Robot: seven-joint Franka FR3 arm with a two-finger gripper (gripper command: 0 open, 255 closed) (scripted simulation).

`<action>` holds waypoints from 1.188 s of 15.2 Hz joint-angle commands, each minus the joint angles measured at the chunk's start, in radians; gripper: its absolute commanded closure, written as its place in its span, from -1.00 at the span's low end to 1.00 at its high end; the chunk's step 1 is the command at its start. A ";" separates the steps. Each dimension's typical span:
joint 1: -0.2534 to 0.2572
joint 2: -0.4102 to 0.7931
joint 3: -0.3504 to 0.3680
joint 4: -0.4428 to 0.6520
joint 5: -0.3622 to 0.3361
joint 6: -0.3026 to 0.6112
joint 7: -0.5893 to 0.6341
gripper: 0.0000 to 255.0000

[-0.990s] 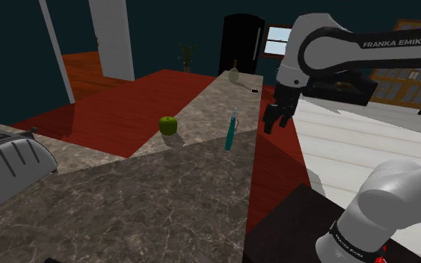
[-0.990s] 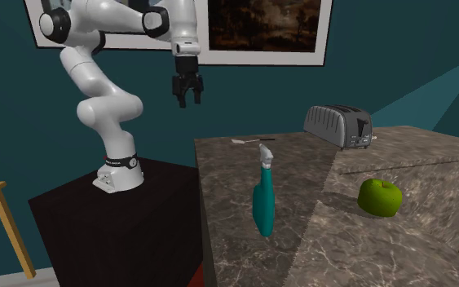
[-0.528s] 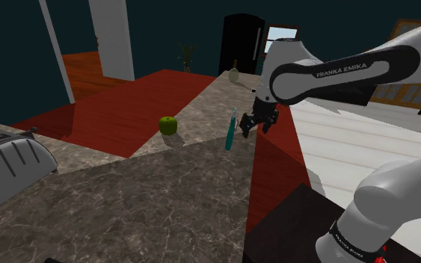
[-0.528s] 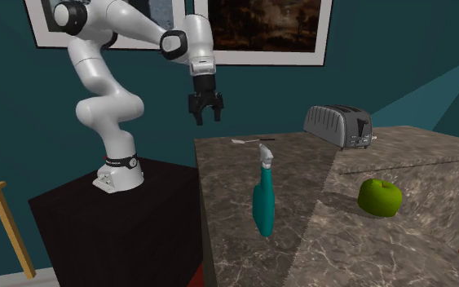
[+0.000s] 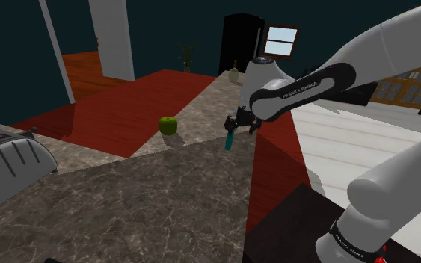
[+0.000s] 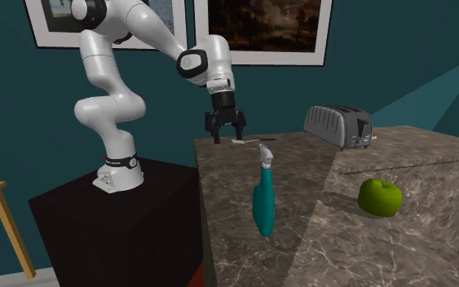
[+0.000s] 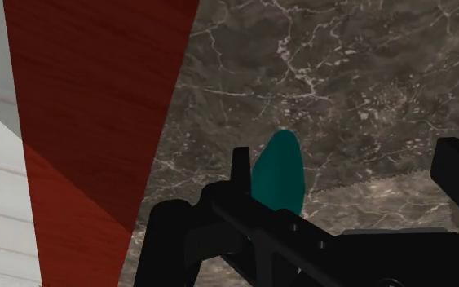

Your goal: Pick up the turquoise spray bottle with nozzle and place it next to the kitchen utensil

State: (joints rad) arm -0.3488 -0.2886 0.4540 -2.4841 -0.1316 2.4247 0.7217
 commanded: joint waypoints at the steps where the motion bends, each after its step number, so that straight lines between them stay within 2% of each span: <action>1: -0.063 0.085 0.048 0.041 -0.105 0.052 0.143 -1.00; 3: -0.118 0.165 0.083 0.087 -0.228 0.081 0.288 -1.00; 6: -0.165 0.288 0.100 0.170 -0.429 0.088 0.514 -1.00; 9: -0.168 0.404 0.078 0.263 -0.607 0.065 0.716 -1.00; 11: -0.152 0.473 0.047 0.327 -0.701 0.043 0.829 -1.00; 12: -0.143 0.501 0.032 0.355 -0.735 0.033 0.872 -1.00; 18: -0.135 0.577 -0.002 0.383 -0.812 0.062 0.918 -1.00</action>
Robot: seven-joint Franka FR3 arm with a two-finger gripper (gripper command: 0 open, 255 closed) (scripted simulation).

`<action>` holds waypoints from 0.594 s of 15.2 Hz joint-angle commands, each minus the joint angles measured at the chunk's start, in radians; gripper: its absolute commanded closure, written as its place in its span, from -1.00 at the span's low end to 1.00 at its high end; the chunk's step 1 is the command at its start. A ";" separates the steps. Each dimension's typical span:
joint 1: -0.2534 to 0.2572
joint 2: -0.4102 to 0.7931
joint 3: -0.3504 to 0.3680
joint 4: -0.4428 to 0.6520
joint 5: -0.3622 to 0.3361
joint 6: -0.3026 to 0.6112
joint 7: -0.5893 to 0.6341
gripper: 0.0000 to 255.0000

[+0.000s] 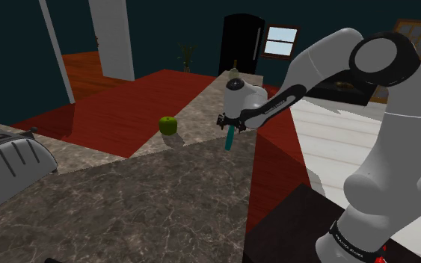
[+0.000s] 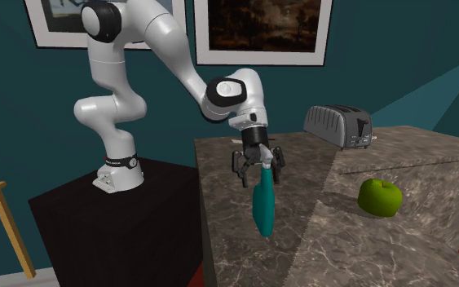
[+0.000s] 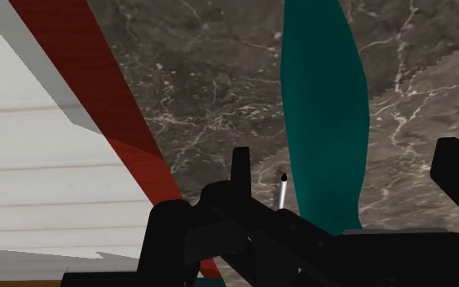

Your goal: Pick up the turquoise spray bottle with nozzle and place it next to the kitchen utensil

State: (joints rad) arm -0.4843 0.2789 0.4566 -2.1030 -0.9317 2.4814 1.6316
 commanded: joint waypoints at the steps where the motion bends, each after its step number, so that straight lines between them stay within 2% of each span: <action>1: 0.002 0.022 -0.011 0.008 -0.024 0.010 0.015 -1.00; 9: 0.003 0.029 -0.014 0.011 -0.031 0.012 0.019 -1.00</action>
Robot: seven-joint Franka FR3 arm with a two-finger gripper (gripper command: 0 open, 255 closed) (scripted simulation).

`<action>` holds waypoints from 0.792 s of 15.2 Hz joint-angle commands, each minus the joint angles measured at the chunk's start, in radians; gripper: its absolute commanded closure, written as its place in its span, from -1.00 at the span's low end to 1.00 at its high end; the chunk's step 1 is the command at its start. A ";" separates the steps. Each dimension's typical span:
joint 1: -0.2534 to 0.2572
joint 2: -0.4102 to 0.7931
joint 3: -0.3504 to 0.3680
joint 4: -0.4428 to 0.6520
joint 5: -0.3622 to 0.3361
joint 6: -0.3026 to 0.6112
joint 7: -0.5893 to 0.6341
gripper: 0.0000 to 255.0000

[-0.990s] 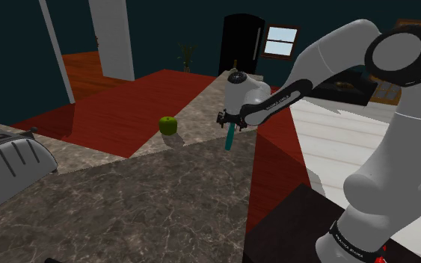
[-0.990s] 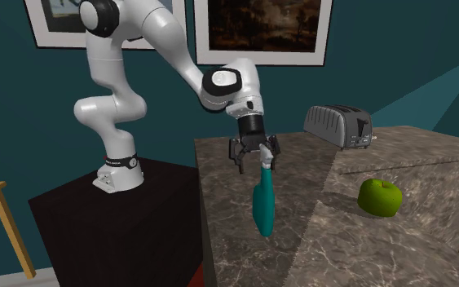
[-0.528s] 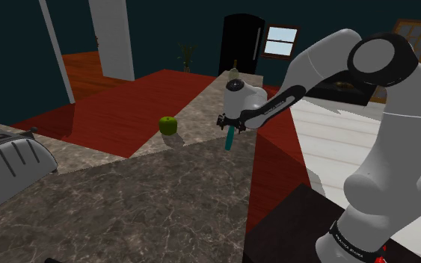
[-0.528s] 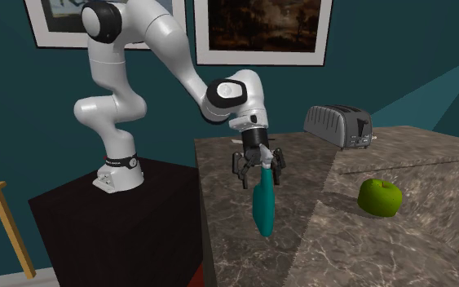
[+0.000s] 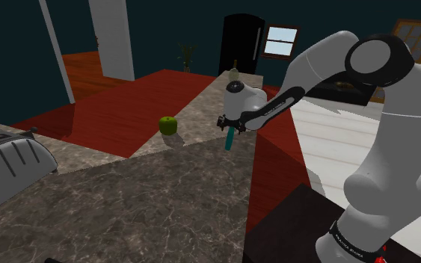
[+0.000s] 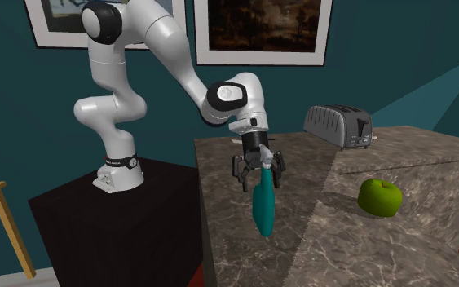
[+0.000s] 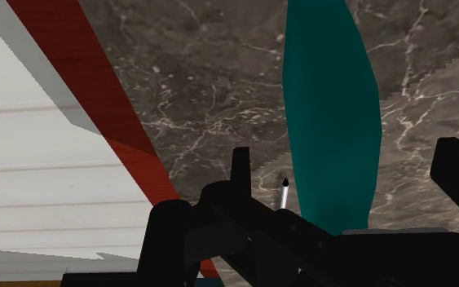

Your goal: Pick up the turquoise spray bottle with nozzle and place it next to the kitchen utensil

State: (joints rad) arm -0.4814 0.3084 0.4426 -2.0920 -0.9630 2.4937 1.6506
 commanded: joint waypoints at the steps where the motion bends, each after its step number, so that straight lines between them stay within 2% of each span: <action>1: 0.000 0.000 0.000 0.000 0.000 0.000 0.000 -1.00; 2: 0.000 0.000 0.000 0.000 0.000 0.000 0.000 1.00; 12: -0.003 -0.010 0.005 0.000 0.014 -0.005 -0.013 1.00</action>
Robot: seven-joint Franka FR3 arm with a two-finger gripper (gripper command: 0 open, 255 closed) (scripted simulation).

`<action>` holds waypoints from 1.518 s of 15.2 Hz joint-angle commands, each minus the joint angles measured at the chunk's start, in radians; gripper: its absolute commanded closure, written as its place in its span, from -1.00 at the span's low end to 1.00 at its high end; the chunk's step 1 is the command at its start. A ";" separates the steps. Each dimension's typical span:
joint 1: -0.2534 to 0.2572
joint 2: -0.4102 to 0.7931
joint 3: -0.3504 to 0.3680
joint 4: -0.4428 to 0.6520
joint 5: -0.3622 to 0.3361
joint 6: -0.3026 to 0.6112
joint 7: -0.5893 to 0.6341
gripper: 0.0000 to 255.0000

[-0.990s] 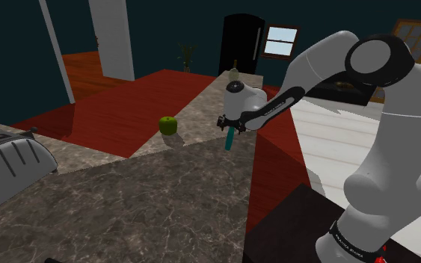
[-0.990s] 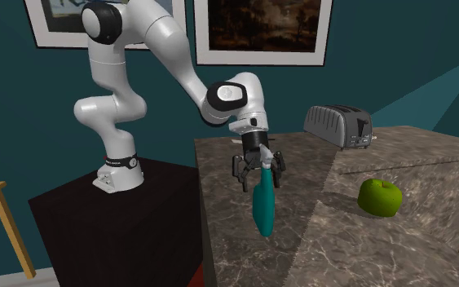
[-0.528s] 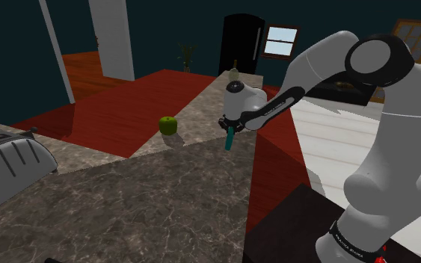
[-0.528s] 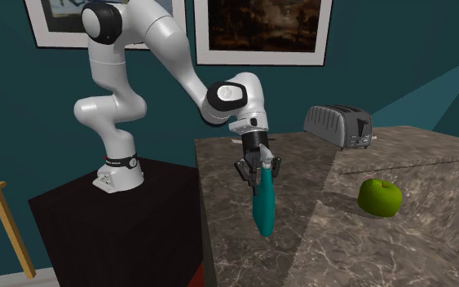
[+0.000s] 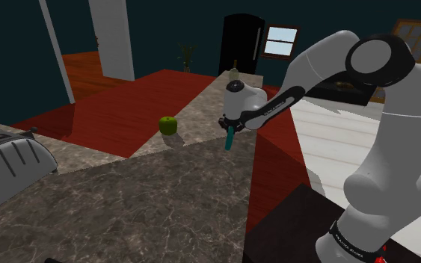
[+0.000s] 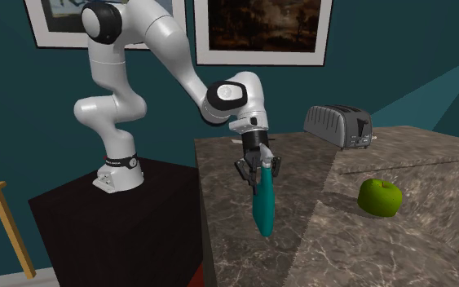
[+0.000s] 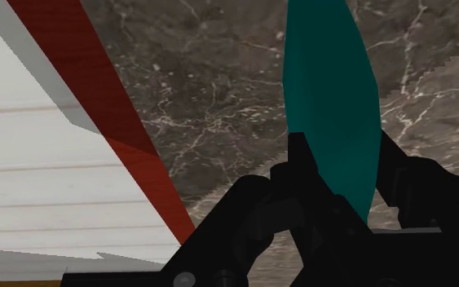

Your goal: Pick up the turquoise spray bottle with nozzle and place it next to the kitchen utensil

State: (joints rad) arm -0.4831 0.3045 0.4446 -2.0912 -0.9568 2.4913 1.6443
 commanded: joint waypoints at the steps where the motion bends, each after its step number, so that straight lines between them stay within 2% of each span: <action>1: -0.005 -0.016 0.007 -0.001 0.021 -0.008 -0.019 1.00; 23: -0.051 -0.200 0.075 0.060 0.297 -0.156 -0.281 1.00</action>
State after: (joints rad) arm -0.5327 0.1125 0.5185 -2.0353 -0.6715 2.3431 1.3751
